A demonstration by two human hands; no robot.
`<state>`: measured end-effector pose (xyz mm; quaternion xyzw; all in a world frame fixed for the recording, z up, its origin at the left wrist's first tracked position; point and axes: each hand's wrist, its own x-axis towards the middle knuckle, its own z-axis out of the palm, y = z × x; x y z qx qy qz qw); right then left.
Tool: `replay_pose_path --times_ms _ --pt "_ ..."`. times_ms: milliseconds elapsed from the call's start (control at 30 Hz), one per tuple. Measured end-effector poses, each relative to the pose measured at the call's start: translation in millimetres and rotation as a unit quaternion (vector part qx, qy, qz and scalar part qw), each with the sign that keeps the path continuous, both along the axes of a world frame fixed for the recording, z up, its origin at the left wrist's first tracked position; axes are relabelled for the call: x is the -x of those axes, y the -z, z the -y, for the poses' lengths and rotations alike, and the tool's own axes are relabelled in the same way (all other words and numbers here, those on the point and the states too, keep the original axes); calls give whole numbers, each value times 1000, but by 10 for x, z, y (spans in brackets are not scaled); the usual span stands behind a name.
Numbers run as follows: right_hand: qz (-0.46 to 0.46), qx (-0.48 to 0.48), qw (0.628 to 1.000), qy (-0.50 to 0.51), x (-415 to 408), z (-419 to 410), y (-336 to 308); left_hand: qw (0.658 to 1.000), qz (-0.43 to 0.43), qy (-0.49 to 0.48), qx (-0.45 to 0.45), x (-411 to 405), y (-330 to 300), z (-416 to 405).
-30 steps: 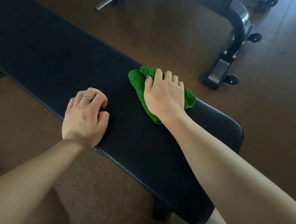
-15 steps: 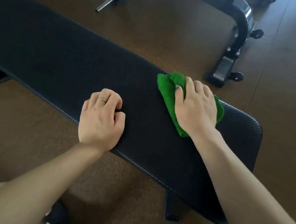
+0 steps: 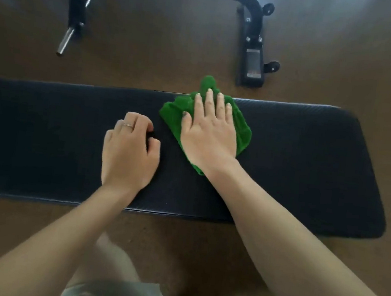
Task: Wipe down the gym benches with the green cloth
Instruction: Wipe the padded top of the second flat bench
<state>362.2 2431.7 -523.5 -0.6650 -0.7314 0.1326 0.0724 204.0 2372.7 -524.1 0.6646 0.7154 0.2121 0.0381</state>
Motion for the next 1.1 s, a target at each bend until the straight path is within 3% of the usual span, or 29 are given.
replay_pose_path --times_ms 133,300,400,567,733,867,967,1100 --pt "-23 -18 999 -30 -255 107 -11 1000 -2 20 -2 17 23 16" --pt "7 -17 990 143 -910 155 11 998 56 41 -1 85 42 3" --pt "2 -2 980 201 -604 500 -20 996 71 52 -5 111 41 18" --pt "-22 -30 992 117 243 1355 1 996 65 68 -9 145 56 6" --pt "3 -58 997 60 -156 1353 71 995 75 69 -7 163 39 25" --pt "17 -42 985 164 -947 1239 43 996 65 54 -3 144 47 43" --pt "15 -32 973 229 -871 1230 49 998 52 45 -6 123 56 51" --pt "-20 -60 993 100 -125 1394 84 999 38 32 -19 101 77 50"
